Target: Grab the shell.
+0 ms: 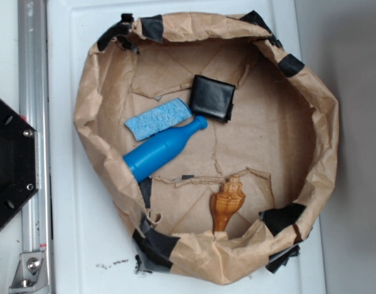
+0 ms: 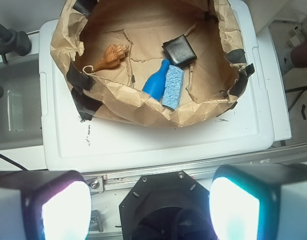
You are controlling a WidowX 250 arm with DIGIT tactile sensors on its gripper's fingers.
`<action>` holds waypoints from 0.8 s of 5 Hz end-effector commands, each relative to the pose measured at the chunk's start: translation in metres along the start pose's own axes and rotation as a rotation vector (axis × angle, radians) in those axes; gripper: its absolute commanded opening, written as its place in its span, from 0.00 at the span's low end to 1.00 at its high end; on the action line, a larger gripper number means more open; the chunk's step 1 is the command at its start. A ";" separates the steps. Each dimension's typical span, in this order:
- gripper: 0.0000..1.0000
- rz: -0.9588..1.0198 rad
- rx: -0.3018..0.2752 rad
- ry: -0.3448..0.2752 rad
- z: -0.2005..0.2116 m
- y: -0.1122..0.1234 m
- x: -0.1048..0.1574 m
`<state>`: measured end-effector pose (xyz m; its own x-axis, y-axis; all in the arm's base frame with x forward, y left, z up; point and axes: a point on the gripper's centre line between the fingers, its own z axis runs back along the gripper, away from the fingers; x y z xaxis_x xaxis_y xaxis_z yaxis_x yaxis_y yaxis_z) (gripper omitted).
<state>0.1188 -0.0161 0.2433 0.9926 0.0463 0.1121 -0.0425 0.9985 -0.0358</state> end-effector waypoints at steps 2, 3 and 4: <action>1.00 0.236 0.110 -0.029 -0.040 0.031 0.047; 1.00 0.439 0.104 -0.135 -0.059 0.035 0.092; 1.00 0.611 -0.045 -0.163 -0.092 0.022 0.127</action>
<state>0.2531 -0.0042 0.1504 0.7901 0.5874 0.1754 -0.5672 0.8090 -0.1544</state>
